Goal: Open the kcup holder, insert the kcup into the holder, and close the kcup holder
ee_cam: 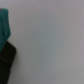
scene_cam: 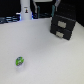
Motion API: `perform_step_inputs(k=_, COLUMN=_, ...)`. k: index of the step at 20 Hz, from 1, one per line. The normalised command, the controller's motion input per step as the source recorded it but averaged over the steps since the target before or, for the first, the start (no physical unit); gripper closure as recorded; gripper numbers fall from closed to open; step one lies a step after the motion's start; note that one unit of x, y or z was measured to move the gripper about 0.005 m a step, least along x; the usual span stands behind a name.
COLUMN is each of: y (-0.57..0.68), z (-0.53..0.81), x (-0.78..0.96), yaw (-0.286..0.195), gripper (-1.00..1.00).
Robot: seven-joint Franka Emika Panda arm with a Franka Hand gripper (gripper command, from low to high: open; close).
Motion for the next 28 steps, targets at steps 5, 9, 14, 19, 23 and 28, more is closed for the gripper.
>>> perform_step_inputs(k=5, y=0.71, z=-0.01, x=-0.28, yaw=-0.165, gripper=-1.00)
perform_step_inputs(k=9, y=0.61, z=-0.10, x=-0.32, yaw=-0.184, gripper=-1.00)
perform_step_inputs(k=14, y=0.67, z=-0.12, x=-0.34, yaw=-0.171, gripper=-1.00)
perform_step_inputs(k=19, y=0.68, z=-0.19, x=-0.34, yaw=-0.154, gripper=-1.00)
perform_step_inputs(k=23, y=0.64, z=-0.25, x=-0.33, yaw=-0.143, gripper=-1.00)
perform_step_inputs(k=28, y=0.54, z=-0.32, x=-0.29, yaw=-0.146, gripper=-1.00)
